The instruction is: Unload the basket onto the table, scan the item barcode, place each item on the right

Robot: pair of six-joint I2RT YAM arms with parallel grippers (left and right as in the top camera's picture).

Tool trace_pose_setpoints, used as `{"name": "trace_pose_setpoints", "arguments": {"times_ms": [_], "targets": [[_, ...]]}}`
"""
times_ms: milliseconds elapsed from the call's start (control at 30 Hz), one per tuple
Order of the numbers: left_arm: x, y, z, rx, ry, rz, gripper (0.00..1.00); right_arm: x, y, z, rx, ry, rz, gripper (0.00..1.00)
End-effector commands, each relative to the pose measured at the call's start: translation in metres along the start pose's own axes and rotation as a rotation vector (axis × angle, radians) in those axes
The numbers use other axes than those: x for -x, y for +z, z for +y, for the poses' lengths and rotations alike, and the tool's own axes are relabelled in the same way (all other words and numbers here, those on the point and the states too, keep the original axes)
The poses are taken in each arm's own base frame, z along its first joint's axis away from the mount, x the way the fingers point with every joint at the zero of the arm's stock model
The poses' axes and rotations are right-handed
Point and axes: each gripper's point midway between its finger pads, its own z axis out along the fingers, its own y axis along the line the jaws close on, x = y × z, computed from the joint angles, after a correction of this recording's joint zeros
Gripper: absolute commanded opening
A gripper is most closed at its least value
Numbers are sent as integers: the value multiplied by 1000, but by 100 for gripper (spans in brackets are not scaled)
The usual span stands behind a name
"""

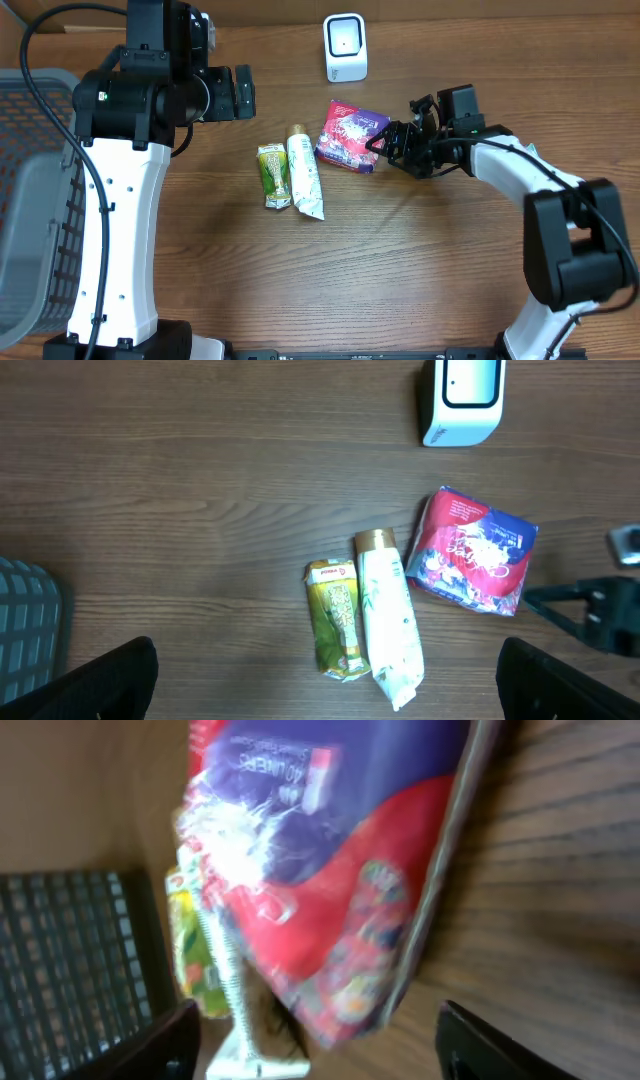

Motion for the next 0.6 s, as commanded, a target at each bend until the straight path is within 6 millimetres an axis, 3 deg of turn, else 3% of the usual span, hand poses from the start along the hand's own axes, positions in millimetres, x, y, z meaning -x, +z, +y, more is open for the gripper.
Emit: {"name": "trace_pose_setpoints", "arguments": {"times_ms": [0, 167, 333, 400, 500, 567], "targets": [[3, -2, 0, 3, 10, -9, 99, -2, 24, -5, -14, 101, 18, 69], [3, -2, 0, 3, 10, -9, 99, -6, 50, -5, -24, 120, 15, 65], [3, -2, 0, 3, 10, -9, 100, 0, 59, -16, -96, 145, -49, 56], [3, -2, 0, 3, 10, -9, 99, 0, 59, -20, -119, 146, -59, 45], [3, -2, 0, 3, 10, -9, 100, -1, 59, -22, -128, 131, -58, 11], [3, -2, 0, 3, 10, -9, 100, -1, 56, -17, -107, 95, -48, 4]]}}
